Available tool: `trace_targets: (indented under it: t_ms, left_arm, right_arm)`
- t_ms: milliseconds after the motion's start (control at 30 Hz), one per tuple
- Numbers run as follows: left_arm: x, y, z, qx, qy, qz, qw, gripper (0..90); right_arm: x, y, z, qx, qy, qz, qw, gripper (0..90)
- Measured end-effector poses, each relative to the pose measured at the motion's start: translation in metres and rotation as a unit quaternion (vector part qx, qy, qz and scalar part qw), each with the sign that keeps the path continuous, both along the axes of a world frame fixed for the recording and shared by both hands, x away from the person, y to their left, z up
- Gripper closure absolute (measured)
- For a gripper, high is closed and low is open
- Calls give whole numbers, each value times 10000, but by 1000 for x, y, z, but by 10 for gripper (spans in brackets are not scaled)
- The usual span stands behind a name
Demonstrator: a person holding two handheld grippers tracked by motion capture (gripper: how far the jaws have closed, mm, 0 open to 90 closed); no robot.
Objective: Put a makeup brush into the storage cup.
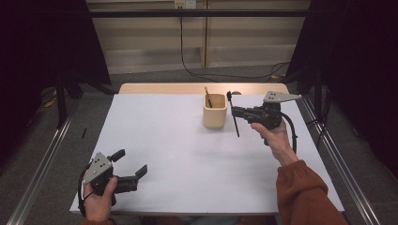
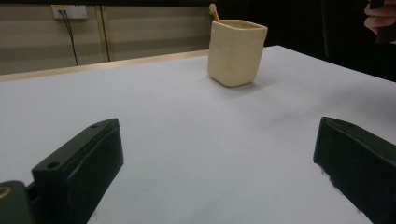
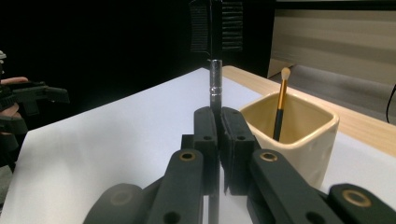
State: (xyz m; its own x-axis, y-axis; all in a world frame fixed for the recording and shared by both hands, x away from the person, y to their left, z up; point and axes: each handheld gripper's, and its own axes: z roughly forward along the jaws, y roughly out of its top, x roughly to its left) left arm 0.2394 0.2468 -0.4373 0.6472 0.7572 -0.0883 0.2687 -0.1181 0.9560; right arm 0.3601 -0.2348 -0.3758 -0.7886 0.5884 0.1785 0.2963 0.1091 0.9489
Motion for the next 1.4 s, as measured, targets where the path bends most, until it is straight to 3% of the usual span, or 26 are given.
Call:
trace_targets:
  t_ms: [333,667,1133,1400]
  left_arm:
    - [0,-1,0,-1,-36,-70,10000,14]
    - [0,-2,0,-36,-11,-75,10000,14]
    - [1,-2,0,-26,-26,-68,10000,13]
    - [1,-2,-1,38,-12,-120,9999,14]
  right_arm:
    - [8,8,19,-33,-179,-4,9998,863]
    - [21,8,22,114,-175,-116,9997,863]
    - [40,18,42,13,-360,-277,9990,862]
    - [54,25,48,-43,-353,-446,9984,862]
